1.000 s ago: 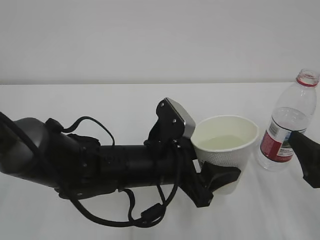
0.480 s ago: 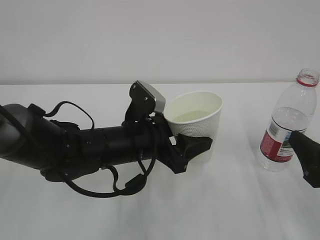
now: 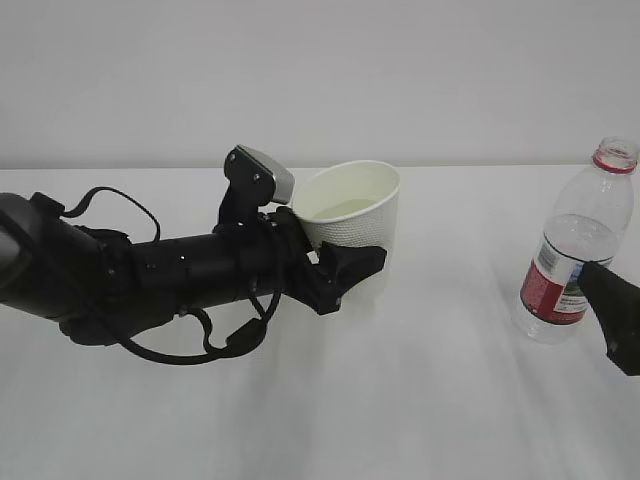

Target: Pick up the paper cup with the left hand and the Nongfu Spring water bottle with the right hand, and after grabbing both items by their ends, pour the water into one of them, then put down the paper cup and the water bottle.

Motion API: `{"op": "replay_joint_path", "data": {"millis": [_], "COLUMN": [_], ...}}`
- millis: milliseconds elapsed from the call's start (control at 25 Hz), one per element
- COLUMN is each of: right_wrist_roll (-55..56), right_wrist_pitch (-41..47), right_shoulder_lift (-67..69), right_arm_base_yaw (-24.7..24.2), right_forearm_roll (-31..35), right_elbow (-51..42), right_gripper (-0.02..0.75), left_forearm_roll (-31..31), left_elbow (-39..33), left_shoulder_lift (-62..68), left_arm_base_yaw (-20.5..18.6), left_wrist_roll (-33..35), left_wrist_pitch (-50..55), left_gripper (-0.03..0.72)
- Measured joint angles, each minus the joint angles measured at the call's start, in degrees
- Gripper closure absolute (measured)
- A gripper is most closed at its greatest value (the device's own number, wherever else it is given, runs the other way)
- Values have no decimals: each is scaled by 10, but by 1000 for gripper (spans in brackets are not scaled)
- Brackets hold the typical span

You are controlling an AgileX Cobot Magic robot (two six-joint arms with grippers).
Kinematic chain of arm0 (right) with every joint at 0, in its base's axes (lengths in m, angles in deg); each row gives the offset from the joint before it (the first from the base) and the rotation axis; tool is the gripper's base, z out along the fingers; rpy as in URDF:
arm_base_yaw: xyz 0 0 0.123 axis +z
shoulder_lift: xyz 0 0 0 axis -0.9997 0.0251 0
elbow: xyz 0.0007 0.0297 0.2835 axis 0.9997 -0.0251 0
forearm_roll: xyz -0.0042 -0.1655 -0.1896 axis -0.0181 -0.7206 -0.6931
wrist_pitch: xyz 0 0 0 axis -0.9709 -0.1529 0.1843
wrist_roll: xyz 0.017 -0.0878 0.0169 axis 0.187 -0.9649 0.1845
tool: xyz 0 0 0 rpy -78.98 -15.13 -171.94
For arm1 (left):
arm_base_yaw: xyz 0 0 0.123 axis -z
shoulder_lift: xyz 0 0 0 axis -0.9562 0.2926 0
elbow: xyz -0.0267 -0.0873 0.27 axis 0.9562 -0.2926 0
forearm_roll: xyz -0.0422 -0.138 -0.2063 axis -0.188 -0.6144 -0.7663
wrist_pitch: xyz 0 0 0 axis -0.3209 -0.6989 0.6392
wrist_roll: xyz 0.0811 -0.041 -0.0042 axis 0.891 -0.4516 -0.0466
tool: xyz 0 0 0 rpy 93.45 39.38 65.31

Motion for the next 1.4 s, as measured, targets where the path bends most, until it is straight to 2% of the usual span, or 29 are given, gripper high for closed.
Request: {"op": "replay_joint_path", "data": {"millis": [320,600,1120,1400], "right_wrist_roll": [-1,-1,-2,-2], "right_wrist_pitch": [1,1,1,5], "right_shoulder_lift": [0,-1,-1,-1], "right_arm_base_yaw": [0,0,0,0], "right_forearm_roll": [9,11,15,15], "right_elbow": [-13,-13,-13,-13], "right_gripper": [143,143,143,143], "left_forearm_roll": [1,3,-1,-10], "left_elbow": [-6,-15,-103,-150], "left_shoulder_lift": [0,0,0,0], "left_arm_base_yaw": [-28,-68,-173,-228], "left_wrist_roll": [15,20,44,68], "left_wrist_pitch": [-2,-8,-117,-119], "left_gripper": [200,200,200,200]}}
